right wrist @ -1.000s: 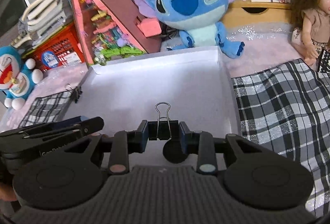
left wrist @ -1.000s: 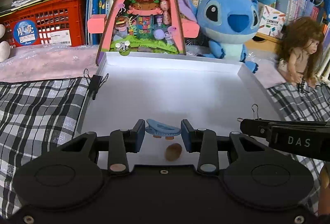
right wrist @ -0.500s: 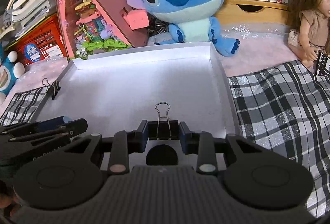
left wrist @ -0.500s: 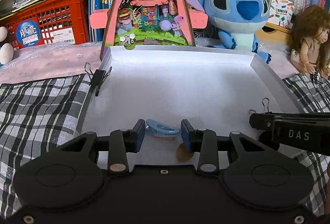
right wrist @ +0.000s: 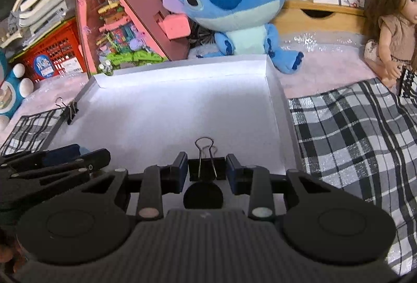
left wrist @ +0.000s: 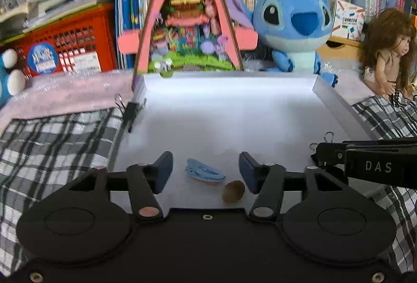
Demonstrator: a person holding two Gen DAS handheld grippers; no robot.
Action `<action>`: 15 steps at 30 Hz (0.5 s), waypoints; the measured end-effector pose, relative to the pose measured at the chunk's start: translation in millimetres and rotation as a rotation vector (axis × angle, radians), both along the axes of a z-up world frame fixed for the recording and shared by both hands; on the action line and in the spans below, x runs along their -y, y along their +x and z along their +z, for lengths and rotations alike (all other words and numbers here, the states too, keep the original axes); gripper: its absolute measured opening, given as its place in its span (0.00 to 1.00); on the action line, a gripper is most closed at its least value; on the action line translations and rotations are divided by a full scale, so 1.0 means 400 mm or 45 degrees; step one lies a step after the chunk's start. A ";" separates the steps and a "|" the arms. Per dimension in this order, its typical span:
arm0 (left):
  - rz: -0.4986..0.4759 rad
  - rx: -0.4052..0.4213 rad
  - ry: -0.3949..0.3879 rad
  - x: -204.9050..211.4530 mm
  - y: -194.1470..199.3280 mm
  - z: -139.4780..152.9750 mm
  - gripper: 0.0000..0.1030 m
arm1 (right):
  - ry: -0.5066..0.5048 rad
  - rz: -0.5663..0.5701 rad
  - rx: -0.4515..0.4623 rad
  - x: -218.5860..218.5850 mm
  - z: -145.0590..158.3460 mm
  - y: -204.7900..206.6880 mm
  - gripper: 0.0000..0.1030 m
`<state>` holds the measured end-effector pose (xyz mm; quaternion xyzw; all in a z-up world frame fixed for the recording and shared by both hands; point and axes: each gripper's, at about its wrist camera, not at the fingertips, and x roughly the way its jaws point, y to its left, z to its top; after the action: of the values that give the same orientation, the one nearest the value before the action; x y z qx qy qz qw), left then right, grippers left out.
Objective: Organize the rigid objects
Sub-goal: 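Release the blue clip into the tray with the left tool while the right tool releases the binder clip, then withdraw both tools from the tray toward the remaining items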
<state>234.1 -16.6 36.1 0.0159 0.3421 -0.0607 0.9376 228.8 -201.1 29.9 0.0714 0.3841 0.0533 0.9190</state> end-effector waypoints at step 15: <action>-0.100 0.104 0.014 0.000 -0.196 0.082 0.83 | -0.001 0.121 0.176 0.030 0.082 -0.153 0.73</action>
<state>155.5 -16.6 68.7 0.0370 0.3028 -0.0947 0.9476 167.6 -213.1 62.5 0.0488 0.3228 0.1014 0.9398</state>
